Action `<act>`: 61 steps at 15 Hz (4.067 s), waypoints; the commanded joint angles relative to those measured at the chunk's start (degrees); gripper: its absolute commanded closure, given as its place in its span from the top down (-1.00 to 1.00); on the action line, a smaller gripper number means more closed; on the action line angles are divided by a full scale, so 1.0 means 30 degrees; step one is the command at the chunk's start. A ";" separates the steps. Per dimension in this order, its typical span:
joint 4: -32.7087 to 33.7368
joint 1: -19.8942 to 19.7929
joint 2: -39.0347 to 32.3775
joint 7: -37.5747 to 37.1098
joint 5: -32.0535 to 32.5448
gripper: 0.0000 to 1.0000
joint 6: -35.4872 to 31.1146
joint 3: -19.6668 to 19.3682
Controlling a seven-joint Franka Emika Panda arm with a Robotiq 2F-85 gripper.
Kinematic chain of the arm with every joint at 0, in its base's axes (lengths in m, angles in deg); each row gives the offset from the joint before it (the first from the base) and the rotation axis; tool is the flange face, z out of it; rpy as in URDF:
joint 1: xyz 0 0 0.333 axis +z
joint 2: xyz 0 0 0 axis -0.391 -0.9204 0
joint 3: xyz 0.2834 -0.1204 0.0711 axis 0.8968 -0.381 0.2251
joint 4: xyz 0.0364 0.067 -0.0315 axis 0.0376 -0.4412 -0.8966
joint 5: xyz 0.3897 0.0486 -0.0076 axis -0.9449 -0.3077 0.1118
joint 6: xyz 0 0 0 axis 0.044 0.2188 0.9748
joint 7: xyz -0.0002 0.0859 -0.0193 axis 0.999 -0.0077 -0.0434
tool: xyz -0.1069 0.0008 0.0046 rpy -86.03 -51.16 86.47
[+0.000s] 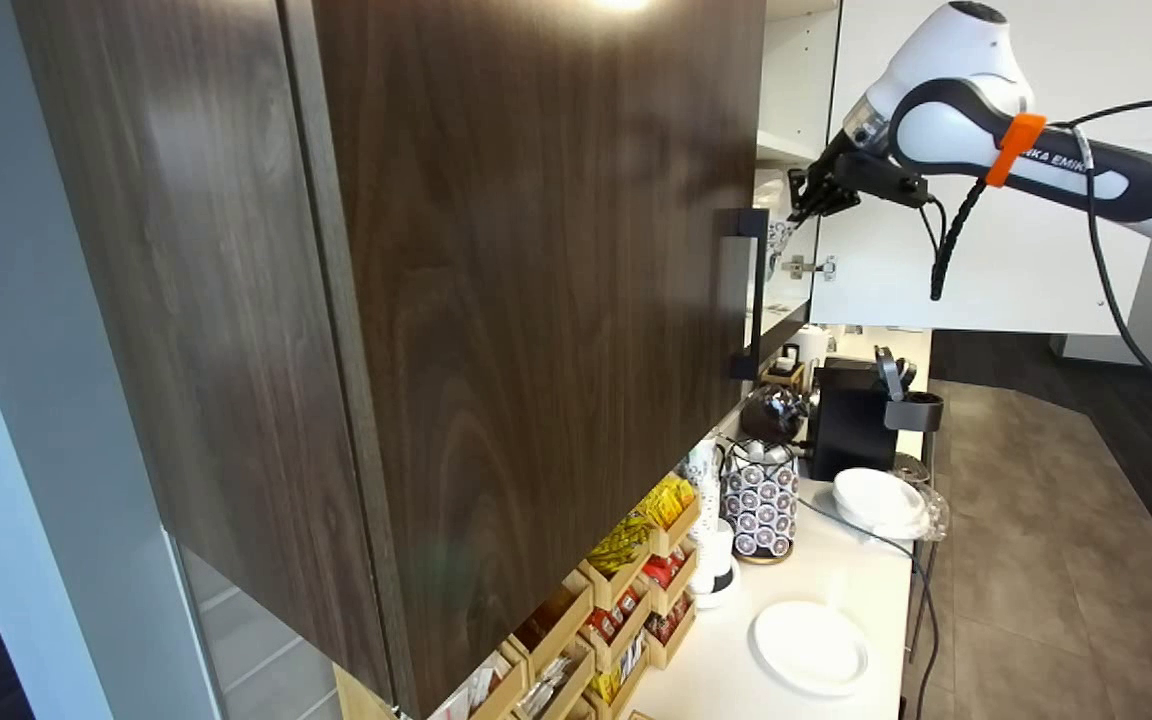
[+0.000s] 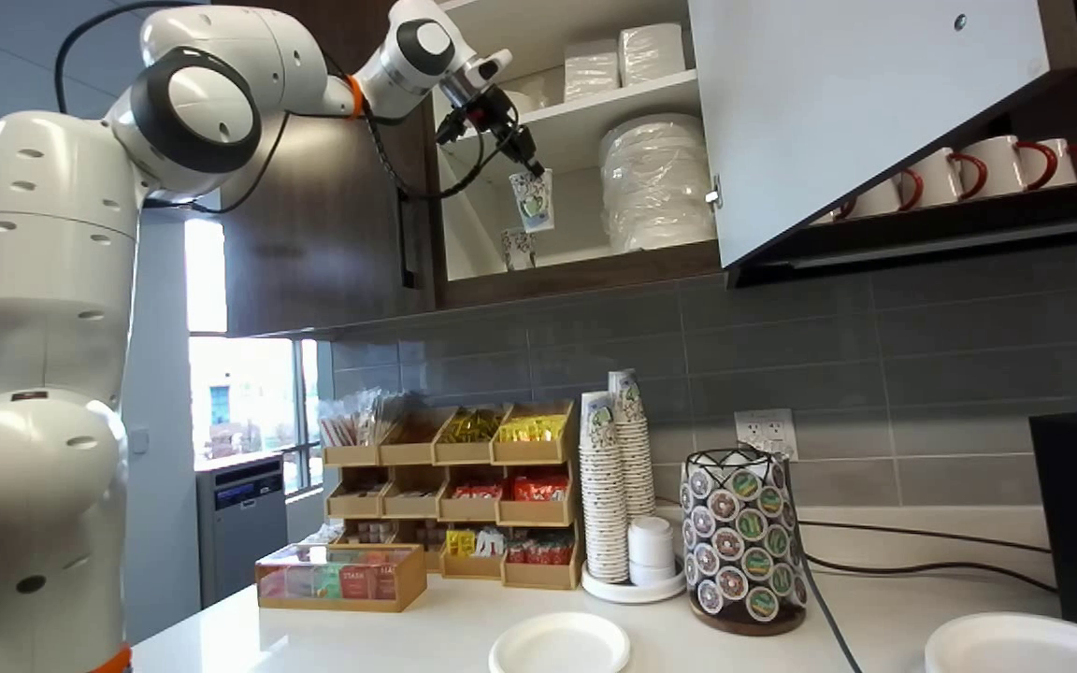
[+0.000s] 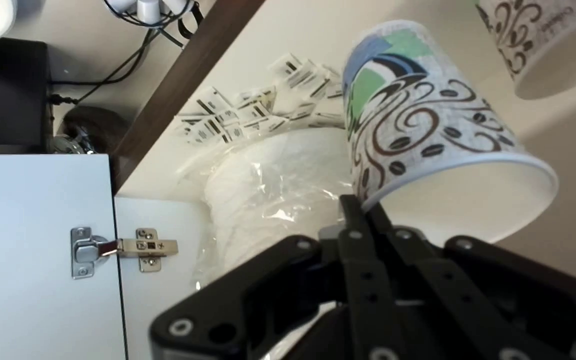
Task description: Stack the two cups in the open upper cabinet together
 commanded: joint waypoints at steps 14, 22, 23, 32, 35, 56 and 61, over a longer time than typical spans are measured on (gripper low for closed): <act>0.2324 0.0489 -0.1355 -0.0903 -0.4358 -0.98 -0.2379 0.1097; 0.1685 0.0411 -0.1259 -0.0527 -0.4264 -0.98 -0.1816 0.1021; 0.1514 0.0375 -0.1218 -0.0701 -0.4384 -0.98 -0.1971 0.1004; -0.0709 0.0110 -0.0670 -0.2152 -0.4688 -0.98 -0.4421 0.0780; -0.1410 0.0115 -0.0766 -0.2808 -0.4696 -0.98 -0.6184 0.0798; -0.2440 -0.0189 -0.0456 -0.2394 -0.5694 -0.98 -0.7131 0.1035; -0.2421 -0.0210 -0.0431 -0.1831 -0.5530 -0.98 -0.6524 0.1021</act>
